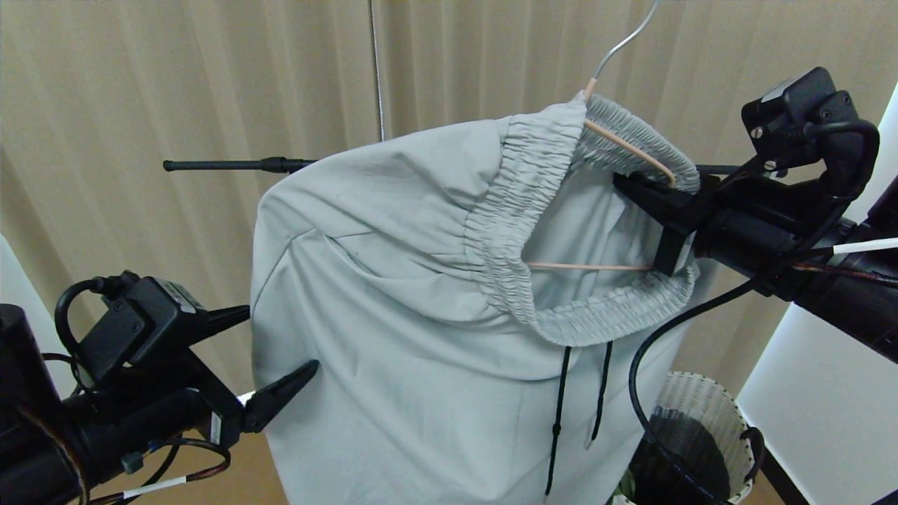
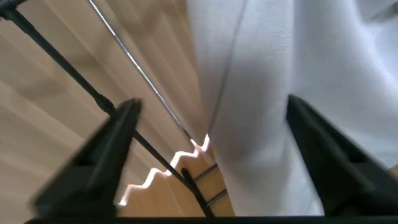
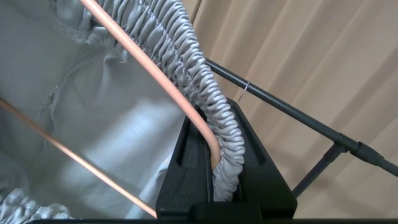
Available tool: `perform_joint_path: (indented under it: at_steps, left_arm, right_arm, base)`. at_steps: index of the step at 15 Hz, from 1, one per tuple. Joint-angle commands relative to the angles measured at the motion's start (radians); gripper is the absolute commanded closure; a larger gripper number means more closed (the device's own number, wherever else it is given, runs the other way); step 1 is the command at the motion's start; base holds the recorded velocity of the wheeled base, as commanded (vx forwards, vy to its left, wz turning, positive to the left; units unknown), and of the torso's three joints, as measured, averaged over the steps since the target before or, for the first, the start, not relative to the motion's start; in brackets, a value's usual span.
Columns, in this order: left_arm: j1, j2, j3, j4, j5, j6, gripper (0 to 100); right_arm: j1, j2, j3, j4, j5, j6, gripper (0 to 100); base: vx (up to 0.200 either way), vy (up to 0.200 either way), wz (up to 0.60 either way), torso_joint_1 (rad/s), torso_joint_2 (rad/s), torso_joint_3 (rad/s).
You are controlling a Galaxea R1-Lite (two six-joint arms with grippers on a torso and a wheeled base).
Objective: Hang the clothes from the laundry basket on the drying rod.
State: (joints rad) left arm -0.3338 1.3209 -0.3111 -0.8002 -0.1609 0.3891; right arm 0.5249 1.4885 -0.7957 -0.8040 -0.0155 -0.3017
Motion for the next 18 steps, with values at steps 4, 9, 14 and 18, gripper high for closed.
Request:
perform_joint_path:
  at_steps: [4,9,14,18]
  left_arm:
    - [0.068,0.012,0.018,-0.001,0.006,0.013,100]
    - [0.234,0.017,0.043,0.001,0.007,0.094,100]
    - [0.318,0.054,0.053,-0.001,0.007,0.158,100]
    - [0.317,0.077,0.053,-0.04,0.006,0.151,100]
  right_arm:
    - [0.001,-0.007,-0.002,0.003,-0.004,-0.002,100]
    - [-0.003,-0.007,-0.007,0.005,-0.011,-0.002,100]
    - [-0.063,-0.01,-0.011,0.019,-0.011,-0.002,100]
    - [-0.065,-0.024,-0.013,0.049,-0.007,-0.004,100]
  base:
    - [0.0,0.0,0.0,0.0,0.0,0.0]
    - [0.0,0.0,0.0,0.0,0.0,0.0]
    - [0.0,0.0,0.0,0.0,0.0,0.0]
    - [0.0,0.0,0.0,0.0,0.0,0.0]
